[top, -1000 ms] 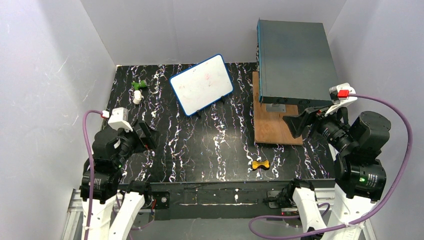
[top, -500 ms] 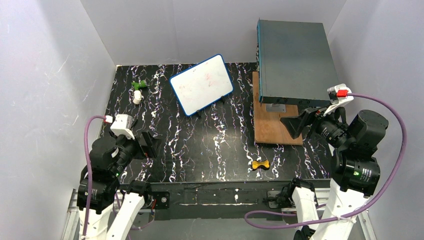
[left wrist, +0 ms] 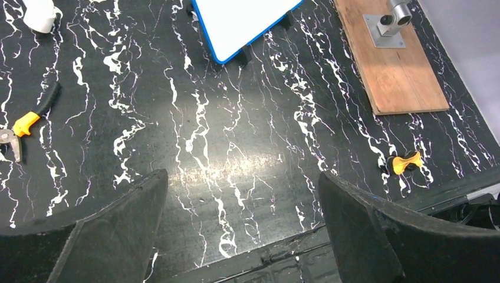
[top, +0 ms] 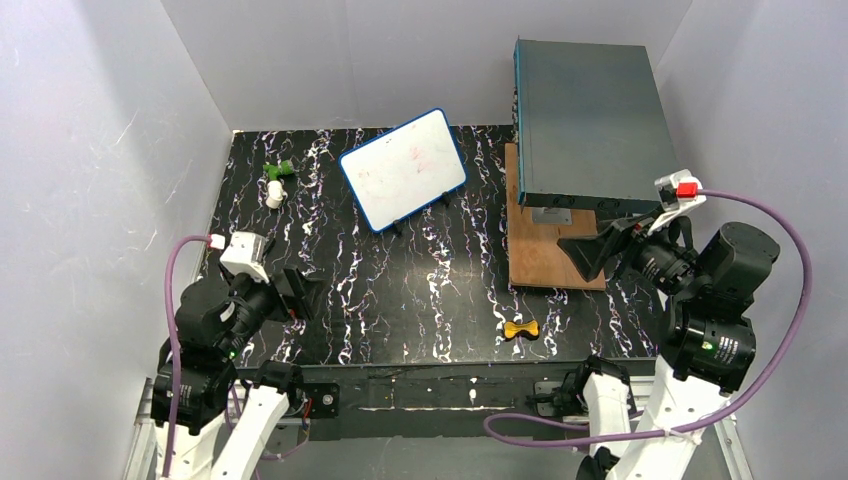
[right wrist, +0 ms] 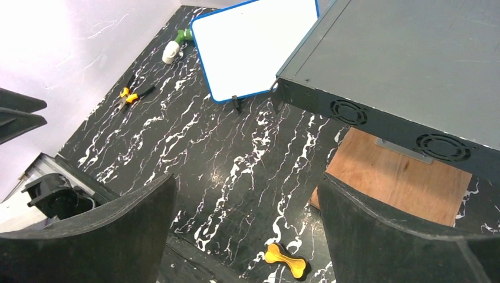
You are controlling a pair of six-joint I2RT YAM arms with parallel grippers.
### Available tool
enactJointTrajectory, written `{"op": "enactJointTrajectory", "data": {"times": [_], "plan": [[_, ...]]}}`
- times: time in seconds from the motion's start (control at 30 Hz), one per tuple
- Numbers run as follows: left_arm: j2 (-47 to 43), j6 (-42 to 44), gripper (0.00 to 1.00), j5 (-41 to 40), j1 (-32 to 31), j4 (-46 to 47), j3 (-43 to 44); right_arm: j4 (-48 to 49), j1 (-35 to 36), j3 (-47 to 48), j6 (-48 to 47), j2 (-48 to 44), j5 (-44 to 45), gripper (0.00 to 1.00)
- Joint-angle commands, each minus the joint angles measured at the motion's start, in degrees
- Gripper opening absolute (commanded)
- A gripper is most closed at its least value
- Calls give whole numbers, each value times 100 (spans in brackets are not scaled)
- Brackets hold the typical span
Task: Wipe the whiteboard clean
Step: Reset both arms
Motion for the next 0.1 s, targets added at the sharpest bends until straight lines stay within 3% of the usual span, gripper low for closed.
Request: {"op": "enactJointTrajectory", "data": {"times": [0.0, 0.07], "plan": [[-30, -41, 98, -89, -47, -86, 53, 230, -130, -132, -242, -28, -485, 93], [-29, -20, 98, -79, -58, -99, 33, 372, -162, -239, -114, -151, -355, 93]]}}
